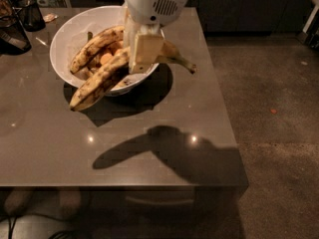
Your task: Pick banana from white bowl
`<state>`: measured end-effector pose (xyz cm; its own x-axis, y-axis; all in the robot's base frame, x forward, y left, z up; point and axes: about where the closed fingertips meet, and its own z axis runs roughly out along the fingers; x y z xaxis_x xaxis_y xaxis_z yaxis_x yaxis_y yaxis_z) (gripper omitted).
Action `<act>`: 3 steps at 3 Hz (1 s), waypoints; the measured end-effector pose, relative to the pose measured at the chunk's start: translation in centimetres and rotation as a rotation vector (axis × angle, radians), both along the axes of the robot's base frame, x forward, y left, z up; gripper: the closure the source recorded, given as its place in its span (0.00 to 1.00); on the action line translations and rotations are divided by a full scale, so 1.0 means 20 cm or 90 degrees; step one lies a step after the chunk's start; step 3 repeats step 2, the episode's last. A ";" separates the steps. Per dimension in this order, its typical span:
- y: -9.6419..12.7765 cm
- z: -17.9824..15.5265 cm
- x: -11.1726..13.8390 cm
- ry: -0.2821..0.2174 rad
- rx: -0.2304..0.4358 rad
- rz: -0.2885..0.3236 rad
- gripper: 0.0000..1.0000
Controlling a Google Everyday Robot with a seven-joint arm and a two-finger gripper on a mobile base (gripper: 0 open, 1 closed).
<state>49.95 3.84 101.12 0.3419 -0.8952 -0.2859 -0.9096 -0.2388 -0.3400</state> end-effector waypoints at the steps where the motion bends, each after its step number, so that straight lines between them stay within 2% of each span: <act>1: 0.00 -0.04 -0.13 0.028 0.036 -0.015 1.00; 3: 0.00 -0.05 -0.14 0.033 0.040 -0.015 1.00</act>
Offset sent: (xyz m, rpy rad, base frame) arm -0.0230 -0.0005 -0.0068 0.0505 0.0395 -0.0206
